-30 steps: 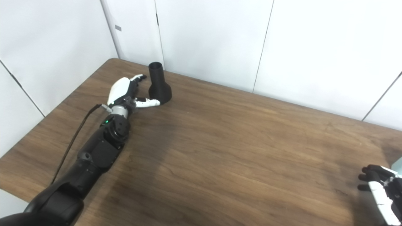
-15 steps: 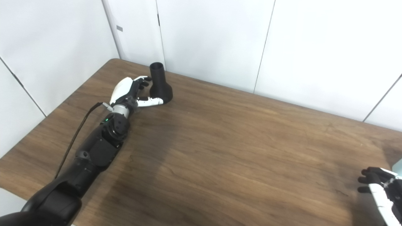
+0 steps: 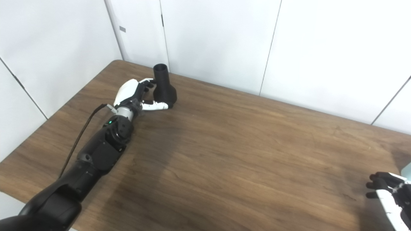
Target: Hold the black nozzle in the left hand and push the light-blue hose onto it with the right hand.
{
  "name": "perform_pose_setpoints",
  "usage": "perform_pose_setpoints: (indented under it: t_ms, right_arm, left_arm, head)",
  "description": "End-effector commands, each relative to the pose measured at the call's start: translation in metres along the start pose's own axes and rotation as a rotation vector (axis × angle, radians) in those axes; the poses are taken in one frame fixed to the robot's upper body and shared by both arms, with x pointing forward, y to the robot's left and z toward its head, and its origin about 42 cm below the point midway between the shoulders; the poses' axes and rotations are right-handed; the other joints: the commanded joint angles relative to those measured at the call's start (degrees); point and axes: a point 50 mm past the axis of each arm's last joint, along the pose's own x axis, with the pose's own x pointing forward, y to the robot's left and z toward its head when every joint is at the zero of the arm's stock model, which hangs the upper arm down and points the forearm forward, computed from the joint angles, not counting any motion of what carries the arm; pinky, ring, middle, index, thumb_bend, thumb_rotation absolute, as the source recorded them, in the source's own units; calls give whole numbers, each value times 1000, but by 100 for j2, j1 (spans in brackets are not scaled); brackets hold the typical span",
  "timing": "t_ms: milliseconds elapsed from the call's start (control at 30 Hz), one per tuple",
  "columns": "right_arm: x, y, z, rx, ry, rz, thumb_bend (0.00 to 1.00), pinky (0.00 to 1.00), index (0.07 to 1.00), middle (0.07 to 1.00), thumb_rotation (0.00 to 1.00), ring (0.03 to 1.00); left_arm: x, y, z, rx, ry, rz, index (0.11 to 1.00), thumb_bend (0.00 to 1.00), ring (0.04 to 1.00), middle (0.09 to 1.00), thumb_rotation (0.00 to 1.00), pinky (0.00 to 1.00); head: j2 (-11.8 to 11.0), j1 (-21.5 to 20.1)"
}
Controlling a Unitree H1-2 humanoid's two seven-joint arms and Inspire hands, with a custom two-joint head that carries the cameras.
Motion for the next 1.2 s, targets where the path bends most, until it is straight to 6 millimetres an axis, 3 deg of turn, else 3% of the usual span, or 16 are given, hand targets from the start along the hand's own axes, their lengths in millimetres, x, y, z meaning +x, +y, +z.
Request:
perform_pose_setpoints:
  t_ms: [0,200,833,1033,1167]
  right_arm:
    - [4,0,18,1,-83,1,704,403,523,567,511,533]
    - [2,1,18,2,-78,1,695,416,530,577,515,546]
    - [-2,4,21,7,-78,5,630,427,546,596,491,565]
    - [-3,6,23,12,-71,1,613,433,552,602,481,572]
    - [-4,6,25,12,-63,-1,600,439,557,607,473,579]
  left_arm:
    - [-12,-40,-9,13,61,-191,829,1000,806,849,345,673]
    - [-10,-41,-7,28,62,-200,833,1000,836,866,343,707]
    - [-4,-48,-13,54,84,-192,830,1000,818,858,324,689]
    - [-4,-47,-19,146,68,-162,769,1000,704,746,257,584]
    - [-3,-48,-22,245,64,-144,725,980,645,688,127,541]
  head:
    - [13,-16]
    - [25,-73]
    - [55,-145]
    - [88,-176]
    - [96,-176]
